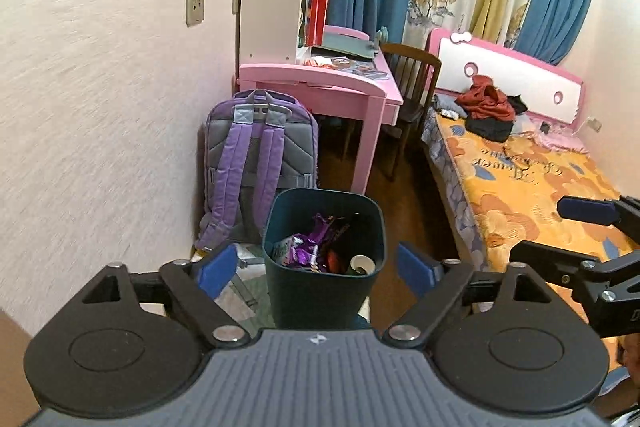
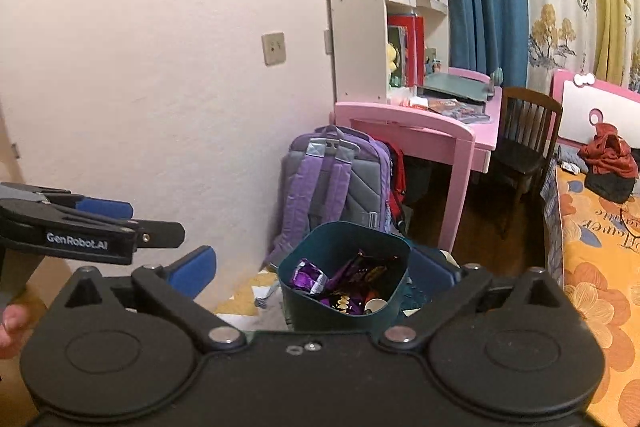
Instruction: Collect trash
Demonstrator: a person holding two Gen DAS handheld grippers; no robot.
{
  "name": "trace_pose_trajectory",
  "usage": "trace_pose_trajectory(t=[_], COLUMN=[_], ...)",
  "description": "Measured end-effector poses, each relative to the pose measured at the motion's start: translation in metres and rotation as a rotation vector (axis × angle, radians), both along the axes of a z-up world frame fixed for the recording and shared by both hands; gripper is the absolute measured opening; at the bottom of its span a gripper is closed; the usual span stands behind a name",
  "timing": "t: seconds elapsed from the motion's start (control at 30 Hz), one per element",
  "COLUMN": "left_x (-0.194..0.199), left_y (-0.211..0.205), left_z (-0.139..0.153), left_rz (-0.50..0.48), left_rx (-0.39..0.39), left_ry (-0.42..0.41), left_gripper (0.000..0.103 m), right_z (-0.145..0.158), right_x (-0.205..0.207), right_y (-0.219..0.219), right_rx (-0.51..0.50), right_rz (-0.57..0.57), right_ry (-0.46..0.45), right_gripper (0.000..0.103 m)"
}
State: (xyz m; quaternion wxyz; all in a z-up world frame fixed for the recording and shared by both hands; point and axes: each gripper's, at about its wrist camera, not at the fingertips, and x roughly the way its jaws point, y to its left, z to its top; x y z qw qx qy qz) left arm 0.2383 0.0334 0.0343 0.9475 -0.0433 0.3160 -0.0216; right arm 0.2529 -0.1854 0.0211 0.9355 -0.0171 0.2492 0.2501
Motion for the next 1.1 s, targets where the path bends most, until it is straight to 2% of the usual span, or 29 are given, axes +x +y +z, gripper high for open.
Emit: trace_pose_trajectory(t=[0.03,0.07,0.47,0.73,0.87,1.1], left_x=[-0.007,-0.012,-0.066,-0.086,-0.091,-0.099], left_y=[0.0,-0.001,-0.016,-0.012,-0.011,-0.006], left_z=[0.002,0.004,0.009,0.006,0.006,0.009], left_rz=[-0.002,-0.001,0.026,0.056,0.072,0.113], left_rx=[-0.005,-0.008,0.007,-0.027,-0.043,-0.031], left_ry=[-0.007,-0.016,-0.014,0.013,0.025,0.011], left_gripper=[0.101,0.102,0.102,0.102,0.102,0.102], right_z=[0.003,0.004,0.014,0.011,0.006,0.009], right_x=[-0.006,-0.01,-0.063,-0.083,-0.086,-0.095], right_y=[-0.002,-0.003,-0.003,-0.01,-0.013,-0.011], right_rx=[-0.001,-0.002,0.016,0.123,0.16,0.147], right_rz=[-0.001,-0.002,-0.037,-0.116,-0.113,-0.147], right_ry=[-0.008,-0.015,-0.088,-0.064,-0.005,-0.045], right_gripper=[0.103,0.103,0.103,0.103,0.103,0.103])
